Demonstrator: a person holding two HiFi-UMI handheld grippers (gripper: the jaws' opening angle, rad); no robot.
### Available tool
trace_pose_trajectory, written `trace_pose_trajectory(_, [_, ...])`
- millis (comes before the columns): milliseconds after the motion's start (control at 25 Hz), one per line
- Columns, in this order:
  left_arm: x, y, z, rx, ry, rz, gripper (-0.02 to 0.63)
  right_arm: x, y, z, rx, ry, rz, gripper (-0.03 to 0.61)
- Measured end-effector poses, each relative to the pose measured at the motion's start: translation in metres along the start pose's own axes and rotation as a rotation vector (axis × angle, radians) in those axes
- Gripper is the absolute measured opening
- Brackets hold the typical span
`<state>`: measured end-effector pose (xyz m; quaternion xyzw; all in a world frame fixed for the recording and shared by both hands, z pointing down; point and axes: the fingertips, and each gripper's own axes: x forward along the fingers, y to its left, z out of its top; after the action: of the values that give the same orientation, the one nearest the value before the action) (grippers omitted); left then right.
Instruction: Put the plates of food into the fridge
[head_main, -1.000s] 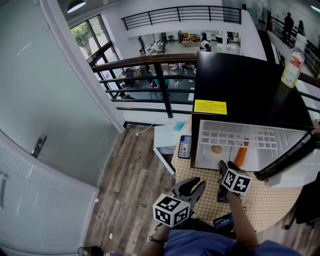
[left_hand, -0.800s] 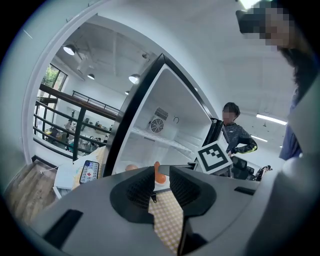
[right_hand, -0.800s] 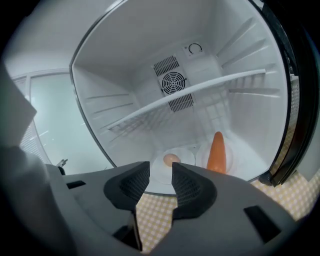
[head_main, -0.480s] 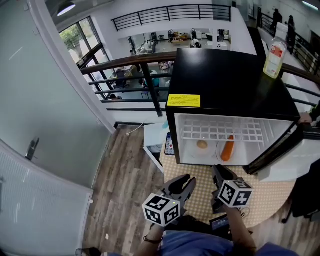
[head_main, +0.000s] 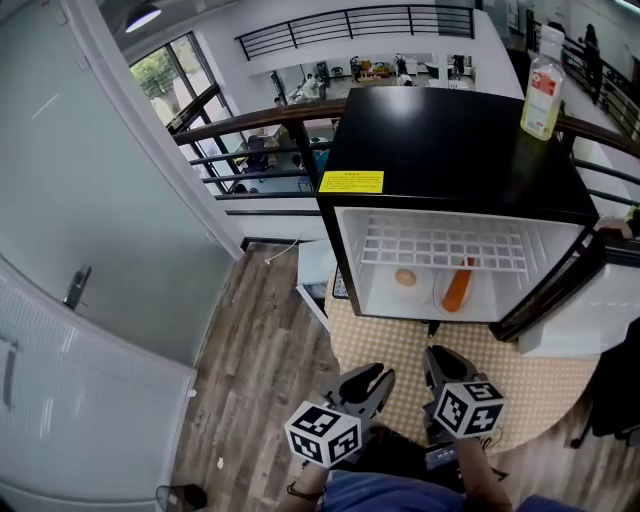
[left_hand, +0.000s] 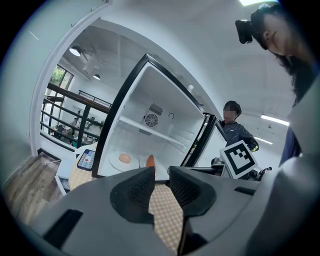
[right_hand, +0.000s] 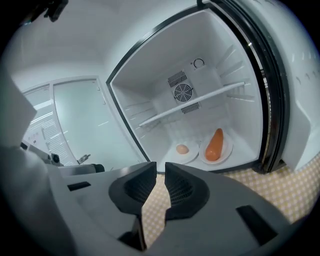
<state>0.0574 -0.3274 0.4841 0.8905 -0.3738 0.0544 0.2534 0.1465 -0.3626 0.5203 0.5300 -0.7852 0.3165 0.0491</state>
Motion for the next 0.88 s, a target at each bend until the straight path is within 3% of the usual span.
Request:
trace_pose_trajectory(480, [-0.026, -0.015, -0.011, 0.025, 0.023, -0.038, 0.103, -0.039, 0.041, -0.023, 0.052, -0.016, 0.057, 0.057])
trace_pose_trajectory(680, [-0.067, -0.016, -0.015, 0.056, 0.013, -0.053, 0.103, -0.048, 0.081, -0.032, 0.041, -0.04, 0.077, 0.055])
trace_pose_trajectory(880, [-0.126, -0.012, -0.027, 0.083, 0.003, -0.055, 0.103, -0.063, 0.14, -0.065, 0.039, -0.041, 0.102, 0.052])
